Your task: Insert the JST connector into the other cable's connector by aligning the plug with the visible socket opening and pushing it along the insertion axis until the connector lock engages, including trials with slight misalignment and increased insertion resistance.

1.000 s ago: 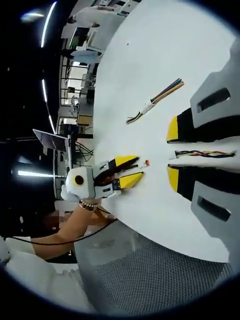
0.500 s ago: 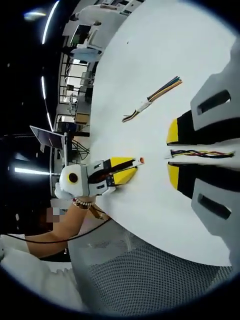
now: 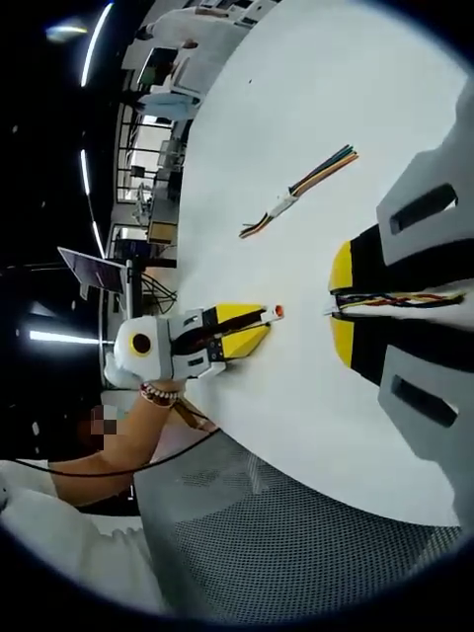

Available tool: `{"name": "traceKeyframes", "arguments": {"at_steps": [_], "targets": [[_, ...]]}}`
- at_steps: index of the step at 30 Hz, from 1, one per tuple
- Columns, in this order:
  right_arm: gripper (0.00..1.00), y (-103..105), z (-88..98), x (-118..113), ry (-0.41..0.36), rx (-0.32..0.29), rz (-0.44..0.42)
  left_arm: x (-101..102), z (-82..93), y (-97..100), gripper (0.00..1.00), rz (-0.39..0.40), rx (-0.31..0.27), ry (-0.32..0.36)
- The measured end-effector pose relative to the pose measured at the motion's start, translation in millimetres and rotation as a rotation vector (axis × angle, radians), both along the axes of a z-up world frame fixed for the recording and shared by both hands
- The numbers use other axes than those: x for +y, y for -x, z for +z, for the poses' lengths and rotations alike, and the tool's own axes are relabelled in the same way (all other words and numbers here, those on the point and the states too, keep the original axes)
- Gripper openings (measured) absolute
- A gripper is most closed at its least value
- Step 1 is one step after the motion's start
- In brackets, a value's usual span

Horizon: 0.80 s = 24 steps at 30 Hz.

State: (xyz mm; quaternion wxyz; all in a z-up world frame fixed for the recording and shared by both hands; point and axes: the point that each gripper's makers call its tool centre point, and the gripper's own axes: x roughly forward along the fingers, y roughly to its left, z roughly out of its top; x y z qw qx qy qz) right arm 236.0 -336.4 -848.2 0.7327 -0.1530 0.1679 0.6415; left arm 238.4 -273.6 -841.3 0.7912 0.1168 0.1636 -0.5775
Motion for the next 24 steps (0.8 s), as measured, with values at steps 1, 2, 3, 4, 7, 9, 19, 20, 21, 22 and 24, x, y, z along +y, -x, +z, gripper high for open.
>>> {"name": "traceKeyframes", "arguments": {"at_steps": [1, 2, 3, 4, 7, 9, 19, 20, 21, 22, 24], "targets": [[0.05, -1, 0.0, 0, -0.002, 0.001, -0.004, 0, -0.2, -0.2, 0.00, -0.003, 0.000, -0.001], [0.05, -1, -0.1, -1, -0.003, 0.003, -0.008, 0, -0.3, -0.4, 0.00, -0.006, 0.001, -0.003], [0.05, -2, 0.0, -1, -0.005, 0.003, -0.010, 0, -0.5, -0.6, 0.00, -0.009, 0.002, -0.003], [0.05, -2, 0.0, -1, -0.005, 0.003, -0.011, 0, -0.6, -0.6, 0.00, -0.011, 0.003, -0.004], [0.05, -2, -0.1, -1, -0.011, 0.024, -0.022, -1, -0.8, -1.5, 0.00, -0.019, -0.003, -0.012], [0.04, -3, 0.0, -2, -0.013, 0.032, -0.030, -1, -0.6, -3.6, 0.00, -0.016, -0.010, -0.018], [0.04, -4, 5.9, -4, -0.023, 0.062, -0.054, -3, 1.6, -4.3, 0.00, -0.053, -0.024, -0.058], [0.04, -5, 6.7, -4, -0.023, 0.061, -0.056, -3, 3.1, -5.0, 0.00, -0.053, -0.027, -0.055], [0.04, -5, 7.5, -4, -0.021, 0.057, -0.058, -3, 4.9, -5.6, 0.00, -0.053, -0.027, -0.052], [0.04, -7, 9.1, -4, -0.021, 0.054, -0.063, -4, 6.1, -6.2, 0.00, -0.052, -0.027, -0.052], [0.04, -8, 11.7, -4, -0.023, 0.050, -0.065, -4, 8.6, -7.9, 0.00, -0.055, -0.041, -0.061]]}}
